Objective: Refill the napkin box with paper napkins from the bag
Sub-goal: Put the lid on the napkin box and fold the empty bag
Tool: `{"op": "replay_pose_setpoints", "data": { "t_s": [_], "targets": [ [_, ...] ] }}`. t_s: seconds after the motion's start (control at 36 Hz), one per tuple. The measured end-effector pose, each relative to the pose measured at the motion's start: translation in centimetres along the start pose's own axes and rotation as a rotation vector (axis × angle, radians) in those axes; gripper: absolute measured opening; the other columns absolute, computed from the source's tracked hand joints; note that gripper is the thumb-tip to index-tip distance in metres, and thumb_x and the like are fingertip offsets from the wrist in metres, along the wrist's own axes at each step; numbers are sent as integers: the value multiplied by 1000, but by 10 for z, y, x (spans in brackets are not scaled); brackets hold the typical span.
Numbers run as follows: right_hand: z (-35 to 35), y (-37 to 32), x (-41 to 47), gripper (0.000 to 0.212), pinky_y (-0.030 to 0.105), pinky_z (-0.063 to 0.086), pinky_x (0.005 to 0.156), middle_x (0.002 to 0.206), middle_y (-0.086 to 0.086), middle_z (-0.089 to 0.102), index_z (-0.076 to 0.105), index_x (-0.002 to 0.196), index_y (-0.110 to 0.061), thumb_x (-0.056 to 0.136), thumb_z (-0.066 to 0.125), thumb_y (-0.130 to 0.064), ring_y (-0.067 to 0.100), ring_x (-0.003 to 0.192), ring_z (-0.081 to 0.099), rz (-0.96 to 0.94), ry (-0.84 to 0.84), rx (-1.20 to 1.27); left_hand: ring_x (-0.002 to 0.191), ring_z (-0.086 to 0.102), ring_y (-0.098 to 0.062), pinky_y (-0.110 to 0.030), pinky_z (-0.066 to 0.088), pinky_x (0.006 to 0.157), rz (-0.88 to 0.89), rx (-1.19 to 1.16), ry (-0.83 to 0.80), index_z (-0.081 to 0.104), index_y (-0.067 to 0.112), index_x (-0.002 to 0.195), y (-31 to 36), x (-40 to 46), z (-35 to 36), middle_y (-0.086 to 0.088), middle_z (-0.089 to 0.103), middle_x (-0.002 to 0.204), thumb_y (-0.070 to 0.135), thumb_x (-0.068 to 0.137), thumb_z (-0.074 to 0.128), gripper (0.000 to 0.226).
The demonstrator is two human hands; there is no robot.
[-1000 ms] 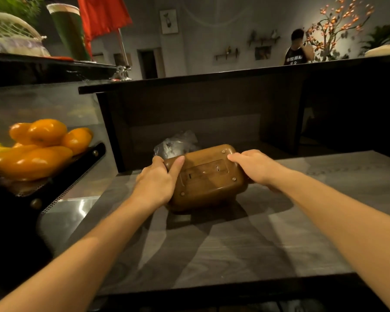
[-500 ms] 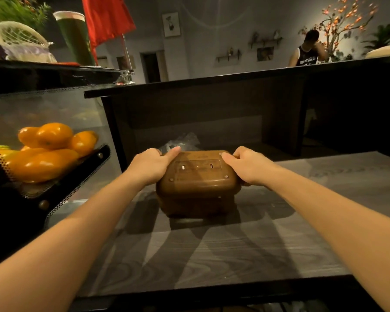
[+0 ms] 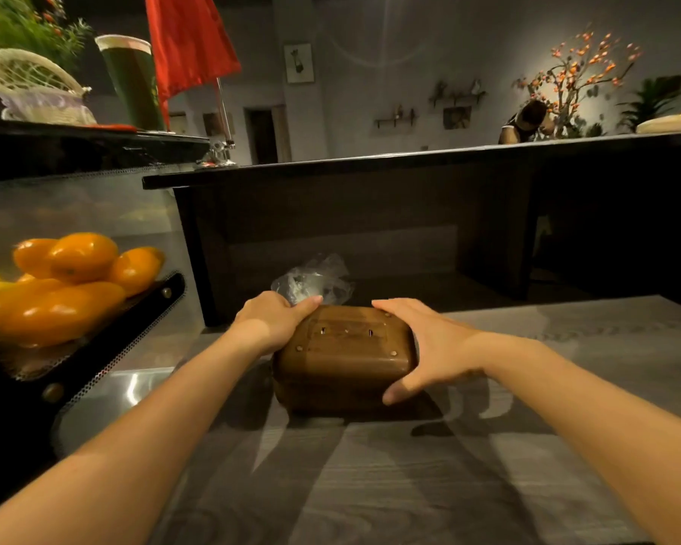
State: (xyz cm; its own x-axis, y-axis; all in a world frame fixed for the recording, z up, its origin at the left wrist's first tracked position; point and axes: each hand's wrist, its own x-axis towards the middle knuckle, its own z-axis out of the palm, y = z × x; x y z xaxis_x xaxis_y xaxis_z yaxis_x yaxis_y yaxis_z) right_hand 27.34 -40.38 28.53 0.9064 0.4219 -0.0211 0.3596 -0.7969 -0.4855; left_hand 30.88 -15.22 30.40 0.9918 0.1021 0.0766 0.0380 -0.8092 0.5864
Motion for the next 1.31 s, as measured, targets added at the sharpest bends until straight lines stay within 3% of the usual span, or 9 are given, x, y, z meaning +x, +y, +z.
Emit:
{"op": "replay_pose_setpoints", "data": {
  "t_s": [0.11, 0.22, 0.42, 0.56, 0.75, 0.89, 1.03, 1.17, 1.31],
  "targets": [
    [2, 4, 5, 124, 42, 40, 115, 153, -12, 28, 14, 156, -42, 61, 92, -54, 17, 140, 35, -38, 44, 0, 85, 70, -23, -42, 55, 90, -16, -28, -12, 75, 9, 90, 0, 1, 2, -8, 74, 87, 73, 89, 50, 68],
    [-5, 4, 8, 122, 40, 41, 114, 149, -12, 30, 16, 155, -43, 61, 93, -54, 15, 136, 36, -62, 60, -14, 89, 68, -25, -38, 52, 87, 11, -87, 1, 74, 4, 101, -2, 0, 0, -13, 73, 96, 65, 94, 50, 65],
    [-15, 0, 18, 118, 36, 43, 110, 144, -13, 30, 20, 154, -45, 63, 94, -45, 16, 132, 39, -61, -15, 63, 94, 64, -16, -37, 51, 93, 79, -143, 25, 64, 27, 101, -10, -2, -3, 3, 68, 96, 52, 97, 56, 27],
    [-17, 2, 22, 112, 33, 42, 107, 143, -12, 32, 25, 151, -46, 65, 95, -38, 16, 130, 39, -59, -65, 136, 99, 65, -18, -42, 52, 98, 88, -175, -79, 67, 25, 104, -17, -3, -3, 1, 69, 102, 54, 94, 60, 32],
    [-19, 8, 26, 102, 25, 43, 95, 140, -13, 35, 29, 147, -46, 68, 93, -37, 13, 126, 41, -58, -28, 196, 102, 65, -19, -40, 53, 98, 103, -296, -104, 63, 20, 115, -22, -2, -3, -2, 67, 108, 46, 95, 62, 32],
    [-13, 14, 28, 103, 28, 46, 100, 142, -13, 39, 33, 146, -48, 64, 94, -41, 14, 128, 43, -59, -34, 234, 96, 66, -15, -31, 53, 86, 97, -311, -104, 64, 20, 112, -25, -3, 1, -1, 68, 104, 45, 96, 62, 30],
    [-14, 14, 29, 102, 28, 47, 101, 141, -14, 40, 34, 145, -49, 64, 95, -41, 12, 127, 44, -70, -50, 236, 98, 65, -17, -32, 53, 85, 79, -348, -50, 63, 21, 111, -26, -2, 3, -1, 67, 105, 43, 93, 67, 28],
    [-14, 14, 29, 101, 23, 46, 95, 141, -16, 41, 34, 144, -49, 64, 95, -40, 11, 127, 44, -64, -69, 243, 97, 63, -15, -24, 49, 72, 87, -345, -31, 62, 21, 112, -28, -4, 2, 0, 66, 105, 43, 92, 68, 30],
    [-12, 10, 30, 101, 20, 45, 90, 142, -14, 40, 32, 149, -44, 68, 93, -37, 13, 129, 44, -51, -81, 243, 97, 64, -15, -26, 53, 79, 119, -348, -59, 62, 22, 114, -31, -7, 1, 0, 66, 106, 42, 96, 63, 27]
  ]
}}
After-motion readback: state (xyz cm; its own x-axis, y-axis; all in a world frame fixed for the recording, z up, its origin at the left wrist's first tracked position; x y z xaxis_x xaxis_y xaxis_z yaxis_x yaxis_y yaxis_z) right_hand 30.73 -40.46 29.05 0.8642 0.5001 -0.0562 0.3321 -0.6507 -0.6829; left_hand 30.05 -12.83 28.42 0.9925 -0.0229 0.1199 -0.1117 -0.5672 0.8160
